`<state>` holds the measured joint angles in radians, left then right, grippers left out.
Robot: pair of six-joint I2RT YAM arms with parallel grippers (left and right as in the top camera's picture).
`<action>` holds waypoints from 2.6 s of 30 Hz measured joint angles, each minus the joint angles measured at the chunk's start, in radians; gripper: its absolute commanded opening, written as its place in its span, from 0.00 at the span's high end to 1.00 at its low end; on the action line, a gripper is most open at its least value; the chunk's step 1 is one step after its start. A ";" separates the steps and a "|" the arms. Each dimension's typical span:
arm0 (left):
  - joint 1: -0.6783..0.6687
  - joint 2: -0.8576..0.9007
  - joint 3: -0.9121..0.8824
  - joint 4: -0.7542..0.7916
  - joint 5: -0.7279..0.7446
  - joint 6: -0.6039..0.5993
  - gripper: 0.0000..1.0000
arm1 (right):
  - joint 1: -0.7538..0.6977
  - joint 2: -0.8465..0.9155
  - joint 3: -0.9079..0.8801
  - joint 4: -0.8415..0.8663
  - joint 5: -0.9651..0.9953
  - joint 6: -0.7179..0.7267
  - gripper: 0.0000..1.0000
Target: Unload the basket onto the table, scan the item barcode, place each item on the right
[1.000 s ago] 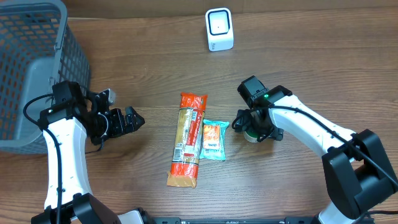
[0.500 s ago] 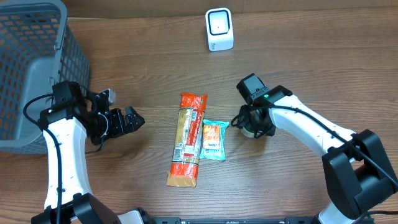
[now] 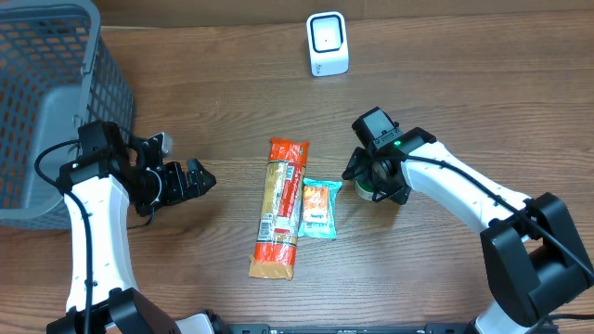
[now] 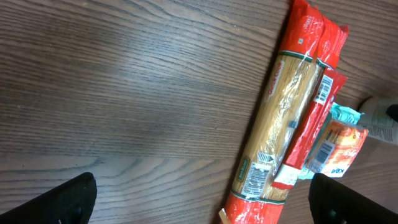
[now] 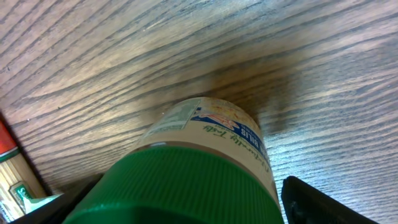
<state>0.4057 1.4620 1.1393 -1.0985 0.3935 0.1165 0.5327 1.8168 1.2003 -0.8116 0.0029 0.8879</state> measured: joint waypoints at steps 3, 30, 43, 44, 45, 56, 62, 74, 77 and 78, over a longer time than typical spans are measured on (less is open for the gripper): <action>0.000 0.000 0.000 0.000 0.000 0.000 0.00 | 0.000 0.000 0.000 -0.004 -0.002 -0.014 0.32; 0.000 0.000 0.000 -0.001 0.000 0.000 0.01 | -0.001 -0.002 0.008 -0.090 -0.016 -0.161 0.00; 0.000 0.000 0.000 0.000 0.000 0.000 0.00 | -0.027 -0.002 0.259 -0.301 0.004 -0.203 0.00; 0.000 0.000 0.000 0.000 0.000 0.000 0.00 | -0.027 -0.002 0.259 -0.319 0.014 -0.179 0.00; 0.000 0.000 0.000 0.000 0.000 0.000 0.00 | -0.026 -0.002 0.259 -0.329 0.029 -0.159 0.00; 0.000 0.000 0.000 0.000 0.000 0.000 0.00 | -0.026 -0.002 0.193 -0.236 0.012 -0.037 0.00; 0.000 0.000 0.000 0.000 0.000 0.000 0.01 | -0.026 -0.002 0.122 -0.204 0.024 -0.021 0.00; 0.000 0.000 0.000 0.000 0.000 0.000 0.00 | -0.021 -0.002 0.120 -0.210 0.027 -0.237 0.12; 0.000 0.000 0.000 0.000 0.000 0.000 0.00 | -0.021 -0.002 0.120 -0.209 0.025 -0.248 0.13; 0.000 0.000 0.000 0.000 0.000 0.000 0.00 | -0.021 -0.002 0.120 -0.209 0.024 -0.250 0.15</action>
<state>0.4057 1.4620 1.1393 -1.0988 0.3935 0.1169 0.5114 1.8149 1.3205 -1.0206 0.0265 0.6380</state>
